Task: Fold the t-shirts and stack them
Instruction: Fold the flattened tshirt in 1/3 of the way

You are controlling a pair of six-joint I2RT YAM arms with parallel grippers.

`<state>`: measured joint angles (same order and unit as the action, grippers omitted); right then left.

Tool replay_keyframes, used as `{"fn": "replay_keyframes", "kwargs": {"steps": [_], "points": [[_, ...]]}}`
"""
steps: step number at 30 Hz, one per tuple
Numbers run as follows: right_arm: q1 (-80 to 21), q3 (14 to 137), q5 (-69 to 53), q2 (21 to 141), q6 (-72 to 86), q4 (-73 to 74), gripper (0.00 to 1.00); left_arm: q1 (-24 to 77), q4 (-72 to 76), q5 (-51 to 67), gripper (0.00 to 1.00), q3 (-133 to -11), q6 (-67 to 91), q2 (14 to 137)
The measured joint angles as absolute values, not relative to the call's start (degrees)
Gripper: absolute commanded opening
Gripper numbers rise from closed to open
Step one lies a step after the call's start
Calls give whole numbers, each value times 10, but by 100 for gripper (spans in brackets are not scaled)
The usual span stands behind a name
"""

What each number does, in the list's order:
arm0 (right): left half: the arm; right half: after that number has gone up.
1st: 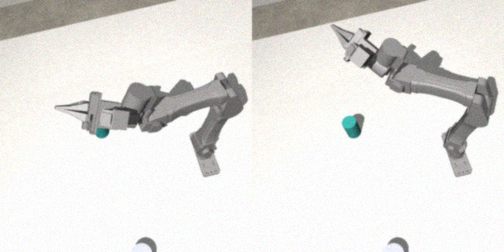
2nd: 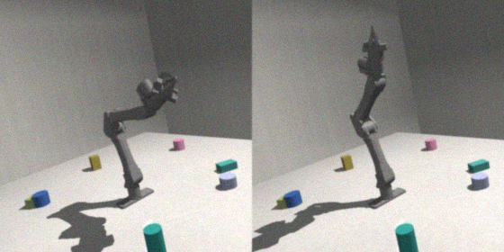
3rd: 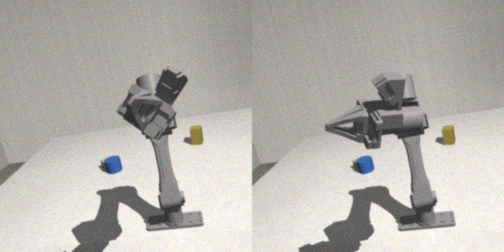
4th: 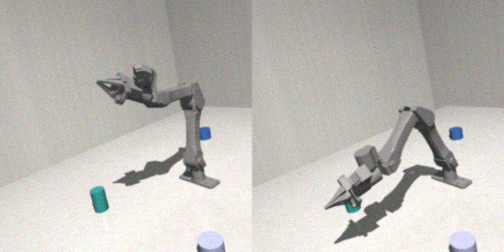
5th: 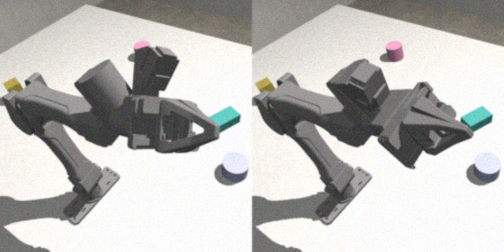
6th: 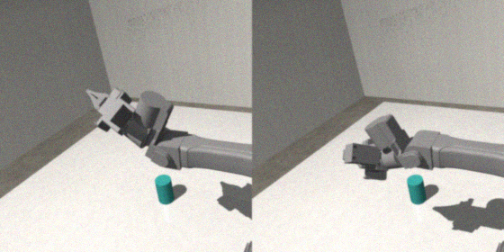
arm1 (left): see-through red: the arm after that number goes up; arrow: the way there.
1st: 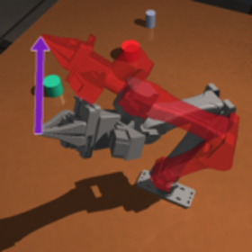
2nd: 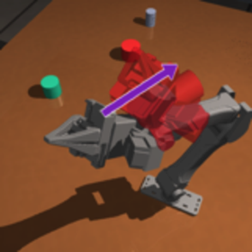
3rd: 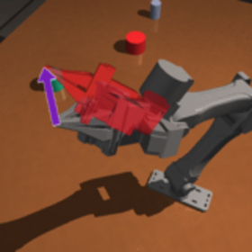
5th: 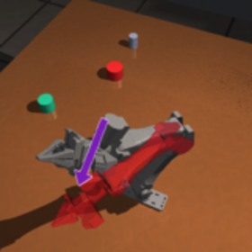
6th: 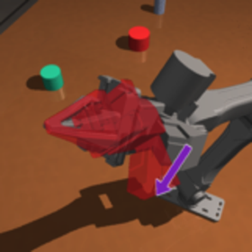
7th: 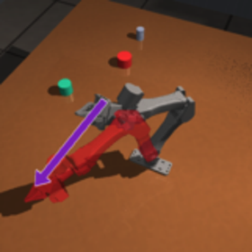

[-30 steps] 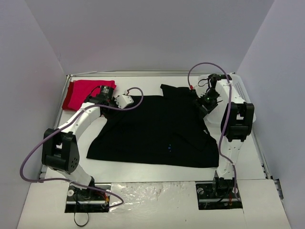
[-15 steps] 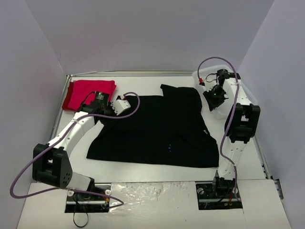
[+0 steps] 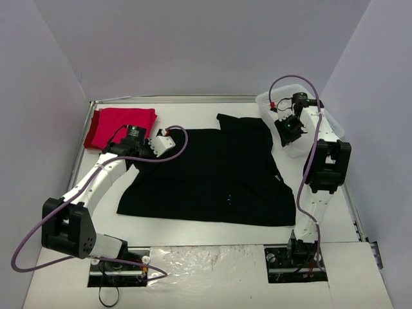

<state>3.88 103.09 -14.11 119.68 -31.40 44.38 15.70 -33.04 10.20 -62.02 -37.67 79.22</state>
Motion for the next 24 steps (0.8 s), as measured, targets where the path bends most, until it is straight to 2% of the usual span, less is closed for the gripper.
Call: {"fn": "replay_keyframes", "kwargs": {"steps": [24], "points": [[26,1005,-63,1174,-137,375,0,157,-329,108,22,-601,-366,789]]}}
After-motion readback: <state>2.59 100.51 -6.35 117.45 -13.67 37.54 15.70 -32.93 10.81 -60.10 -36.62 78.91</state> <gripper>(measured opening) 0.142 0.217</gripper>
